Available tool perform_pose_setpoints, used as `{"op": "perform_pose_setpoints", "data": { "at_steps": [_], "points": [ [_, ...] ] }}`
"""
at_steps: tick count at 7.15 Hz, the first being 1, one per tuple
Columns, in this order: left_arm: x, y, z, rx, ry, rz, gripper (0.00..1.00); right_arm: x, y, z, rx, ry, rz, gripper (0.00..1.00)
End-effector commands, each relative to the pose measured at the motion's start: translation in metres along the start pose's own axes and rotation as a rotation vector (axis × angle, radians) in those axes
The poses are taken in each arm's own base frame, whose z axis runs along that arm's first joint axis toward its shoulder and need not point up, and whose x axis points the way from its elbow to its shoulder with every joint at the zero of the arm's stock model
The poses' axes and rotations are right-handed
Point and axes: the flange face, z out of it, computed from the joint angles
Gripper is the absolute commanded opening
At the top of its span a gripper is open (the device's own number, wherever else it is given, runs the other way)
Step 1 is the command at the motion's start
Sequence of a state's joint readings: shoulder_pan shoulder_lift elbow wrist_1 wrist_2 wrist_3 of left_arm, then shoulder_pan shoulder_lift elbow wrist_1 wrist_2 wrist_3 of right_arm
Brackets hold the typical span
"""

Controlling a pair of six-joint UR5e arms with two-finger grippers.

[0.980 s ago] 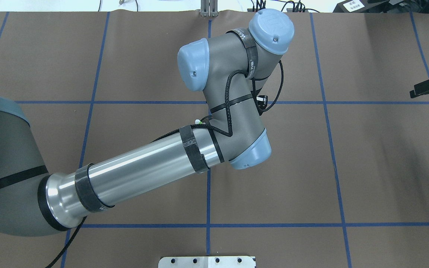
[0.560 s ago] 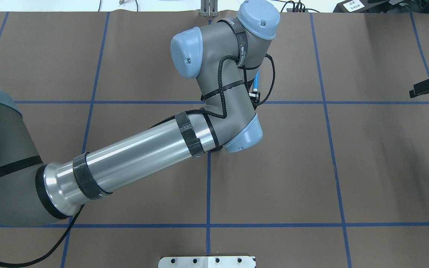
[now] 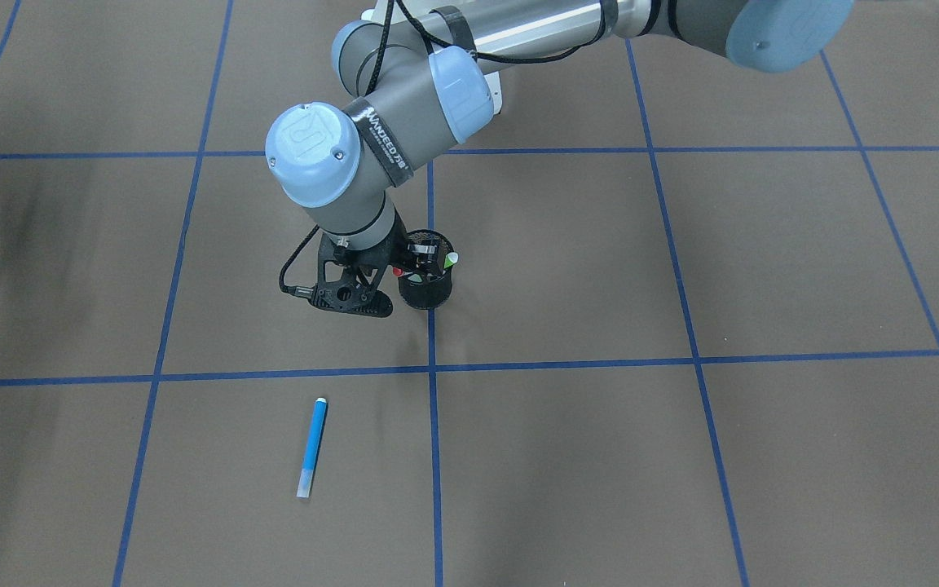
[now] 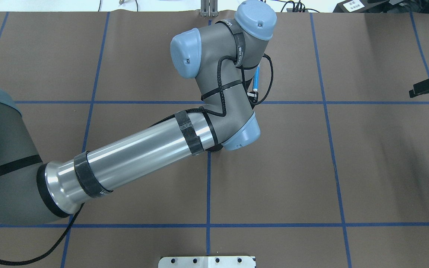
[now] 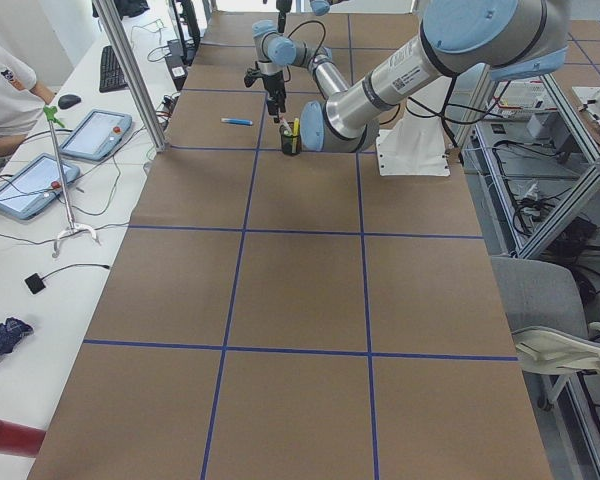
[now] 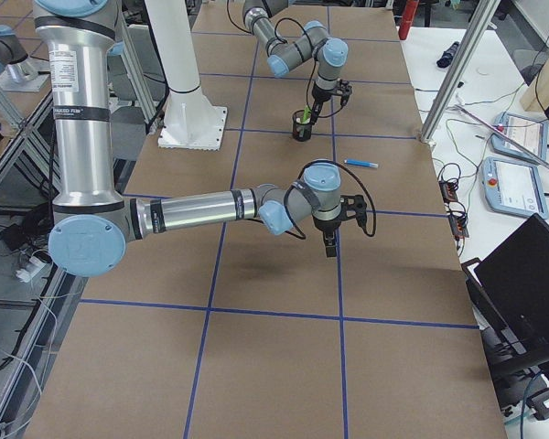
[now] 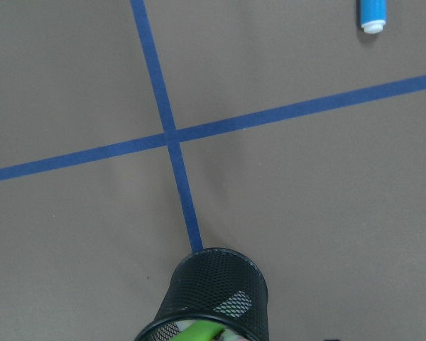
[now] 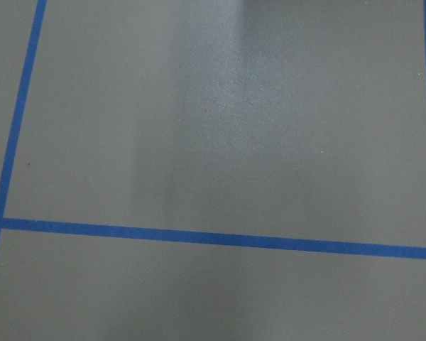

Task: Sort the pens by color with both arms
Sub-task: 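Lift the red-capped marker out of the cup with the left gripper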

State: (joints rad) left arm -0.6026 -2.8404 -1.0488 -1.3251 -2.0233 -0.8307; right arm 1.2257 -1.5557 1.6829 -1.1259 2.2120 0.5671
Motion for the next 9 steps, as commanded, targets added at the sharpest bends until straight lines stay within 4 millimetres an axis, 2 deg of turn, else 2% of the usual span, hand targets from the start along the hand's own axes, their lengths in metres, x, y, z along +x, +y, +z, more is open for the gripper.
{"op": "perform_pose_setpoints", "data": {
  "at_steps": [1, 2, 4, 5, 6, 9],
  "points": [
    [0.001, 0.0, 0.001, 0.0, 0.001, -0.005, 0.42, -0.001, 0.0, -0.001, 0.001, -0.001, -0.002, 0.99],
    [0.0, 0.0, 0.003, -0.002, -0.001, -0.007, 0.22, -0.001, 0.0, -0.001, 0.001, -0.001, -0.001, 0.99],
    [0.0, 0.002, 0.003, -0.006, -0.002, -0.007, 0.0, -0.002, -0.002, -0.001, 0.003, -0.002, -0.002, 0.99],
    [-0.001, 0.002, 0.001, -0.006, -0.003, -0.009, 0.0, -0.002, -0.002, -0.001, 0.003, -0.002, -0.002, 0.99],
    [-0.003, 0.005, -0.017, 0.008, 0.006, -0.008, 0.0, -0.003, -0.002, -0.001, 0.004, -0.003, -0.003, 0.99],
    [-0.036, 0.004, -0.116, 0.135, 0.077, -0.029, 0.0, -0.005, -0.004, -0.002, 0.008, -0.003, -0.003, 0.99]
  ]
}}
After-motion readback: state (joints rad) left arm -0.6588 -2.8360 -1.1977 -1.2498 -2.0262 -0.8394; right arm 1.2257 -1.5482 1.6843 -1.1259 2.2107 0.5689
